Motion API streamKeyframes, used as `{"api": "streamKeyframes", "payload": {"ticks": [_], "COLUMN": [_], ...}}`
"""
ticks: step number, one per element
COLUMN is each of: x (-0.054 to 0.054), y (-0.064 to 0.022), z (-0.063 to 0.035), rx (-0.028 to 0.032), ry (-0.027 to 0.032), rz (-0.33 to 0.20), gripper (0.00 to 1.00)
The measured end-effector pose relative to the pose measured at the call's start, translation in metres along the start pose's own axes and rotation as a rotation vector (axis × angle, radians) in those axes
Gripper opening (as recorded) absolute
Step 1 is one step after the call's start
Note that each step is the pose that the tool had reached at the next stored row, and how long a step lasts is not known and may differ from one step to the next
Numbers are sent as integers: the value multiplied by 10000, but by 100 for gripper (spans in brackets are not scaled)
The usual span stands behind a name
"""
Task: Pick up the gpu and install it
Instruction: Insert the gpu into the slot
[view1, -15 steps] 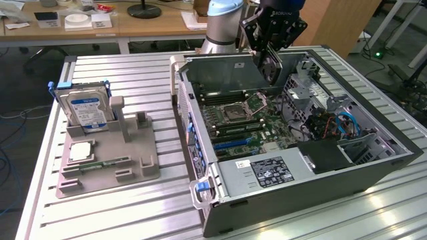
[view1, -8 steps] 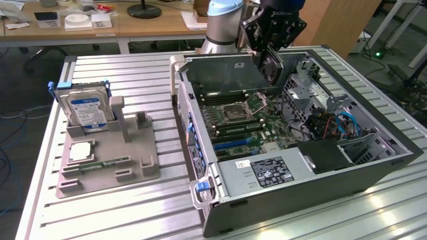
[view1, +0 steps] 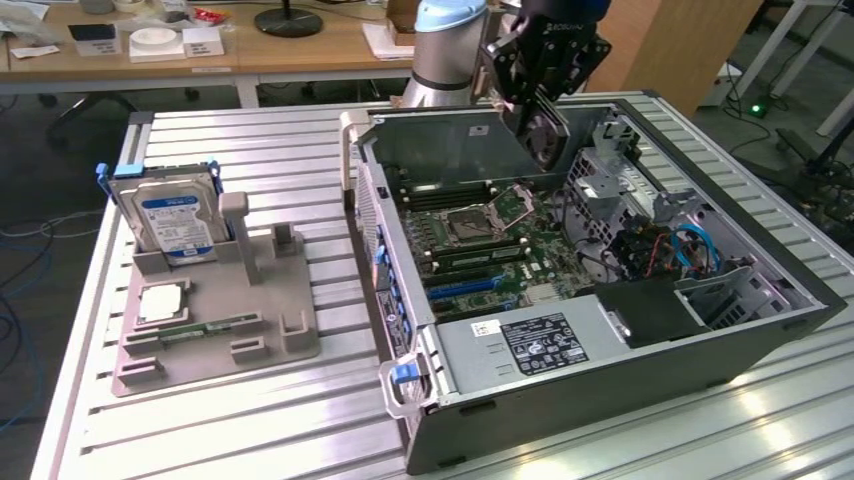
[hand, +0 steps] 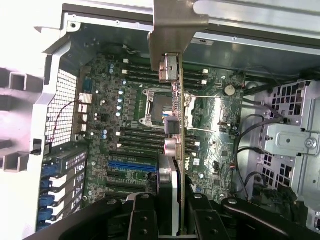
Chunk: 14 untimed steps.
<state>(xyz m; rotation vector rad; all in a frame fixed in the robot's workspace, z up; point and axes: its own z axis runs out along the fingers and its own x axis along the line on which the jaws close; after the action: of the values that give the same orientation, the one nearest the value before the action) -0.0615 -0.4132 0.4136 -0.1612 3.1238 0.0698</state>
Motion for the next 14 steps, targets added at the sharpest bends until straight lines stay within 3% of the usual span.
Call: {"api": "streamKeyframes", "payload": {"ticks": [14], "x": [0], "y": [-3], "z": [0], "rx": [-19], "ry": [54], "rz": [-1240], "gripper": [28]}}
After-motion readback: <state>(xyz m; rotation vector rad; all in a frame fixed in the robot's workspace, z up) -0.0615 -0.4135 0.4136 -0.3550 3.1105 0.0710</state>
